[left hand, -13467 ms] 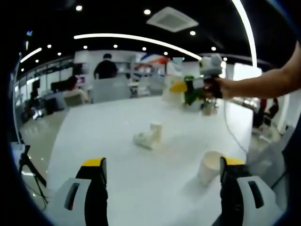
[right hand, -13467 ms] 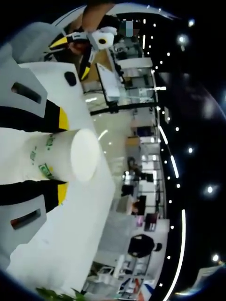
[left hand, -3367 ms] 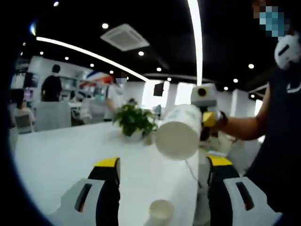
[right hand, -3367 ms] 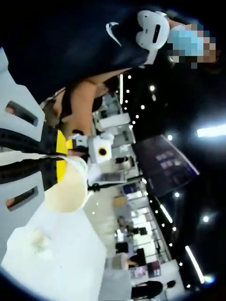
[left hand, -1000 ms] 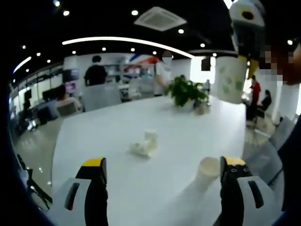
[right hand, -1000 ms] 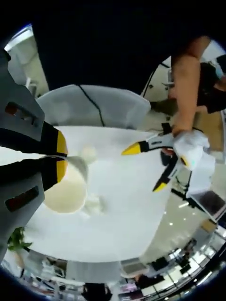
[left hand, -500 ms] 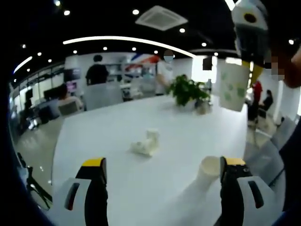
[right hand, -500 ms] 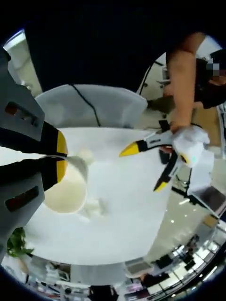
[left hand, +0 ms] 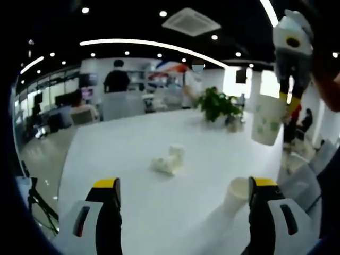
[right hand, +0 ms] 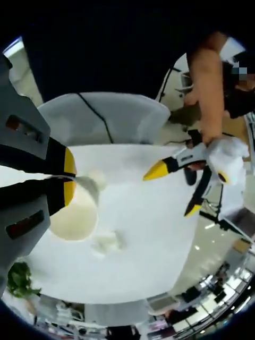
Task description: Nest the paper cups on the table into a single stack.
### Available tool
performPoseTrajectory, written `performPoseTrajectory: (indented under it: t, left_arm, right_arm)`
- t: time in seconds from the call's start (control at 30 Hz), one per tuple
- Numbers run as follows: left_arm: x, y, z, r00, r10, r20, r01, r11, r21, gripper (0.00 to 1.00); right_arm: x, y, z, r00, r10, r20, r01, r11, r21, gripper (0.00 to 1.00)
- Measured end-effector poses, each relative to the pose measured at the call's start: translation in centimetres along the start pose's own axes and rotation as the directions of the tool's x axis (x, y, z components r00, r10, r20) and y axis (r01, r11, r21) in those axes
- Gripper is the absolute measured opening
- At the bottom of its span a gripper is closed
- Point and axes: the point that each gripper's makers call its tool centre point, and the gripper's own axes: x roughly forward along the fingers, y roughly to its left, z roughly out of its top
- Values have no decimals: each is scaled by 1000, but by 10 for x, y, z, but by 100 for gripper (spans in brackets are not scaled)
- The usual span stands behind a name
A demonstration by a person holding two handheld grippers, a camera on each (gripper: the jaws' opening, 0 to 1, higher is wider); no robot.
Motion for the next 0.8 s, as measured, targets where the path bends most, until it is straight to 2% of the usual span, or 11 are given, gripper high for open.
performPoseTrajectory:
  t: [0.17,0.5,0.8]
  left_arm:
    - [2,0,0,1000,8,-17,-6,997,79,98]
    - [4,-3,-5,1000,-17,-26,20,994,106,99]
    - [2,2,-7,999,-7,-31,10,995,100,99]
  right_arm:
    - [6,0,0,1000,-1,2,1,1000,10,0]
    - [22,4,-1,1000,7,16,-7,1000,28,0]
    - [36,8,-1,1000,19,13,-20,999,42,0]
